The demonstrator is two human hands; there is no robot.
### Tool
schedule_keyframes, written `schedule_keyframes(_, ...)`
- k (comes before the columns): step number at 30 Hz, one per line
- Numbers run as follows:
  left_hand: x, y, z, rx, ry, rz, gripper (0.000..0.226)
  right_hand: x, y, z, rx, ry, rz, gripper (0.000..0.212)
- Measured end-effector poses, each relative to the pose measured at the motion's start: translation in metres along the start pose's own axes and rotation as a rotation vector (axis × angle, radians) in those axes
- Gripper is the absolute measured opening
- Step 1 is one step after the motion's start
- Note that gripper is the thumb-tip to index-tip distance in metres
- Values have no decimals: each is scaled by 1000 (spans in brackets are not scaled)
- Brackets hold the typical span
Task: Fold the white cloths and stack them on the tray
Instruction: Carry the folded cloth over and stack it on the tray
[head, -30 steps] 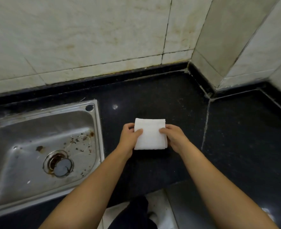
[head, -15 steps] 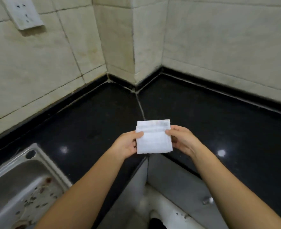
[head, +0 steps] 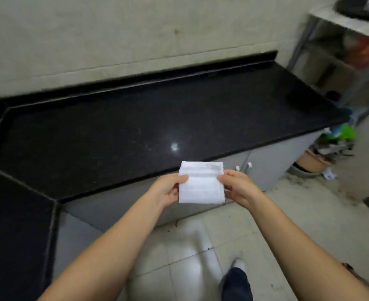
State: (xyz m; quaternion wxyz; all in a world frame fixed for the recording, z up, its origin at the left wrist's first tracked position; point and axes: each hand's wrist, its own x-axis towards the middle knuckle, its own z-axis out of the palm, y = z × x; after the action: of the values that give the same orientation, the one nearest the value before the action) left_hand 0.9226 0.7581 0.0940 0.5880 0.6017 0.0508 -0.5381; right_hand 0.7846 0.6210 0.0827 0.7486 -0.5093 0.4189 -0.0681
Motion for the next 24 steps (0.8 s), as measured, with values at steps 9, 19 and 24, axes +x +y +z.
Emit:
schedule_keyframes(9, 92, -51, 321, 251, -379, -71, 26, -55, -34, -296, 159, 461, -141, 21)
schedule_keyframes(19, 143, -62, 574, 421, -491, -89, 19, -60, -92, -515, 230, 717, -185, 17)
schedule_keyframes(24, 195, -25, 655, 430, -476, -36, 11, 4, -144, -590, 225, 689, -212, 21)
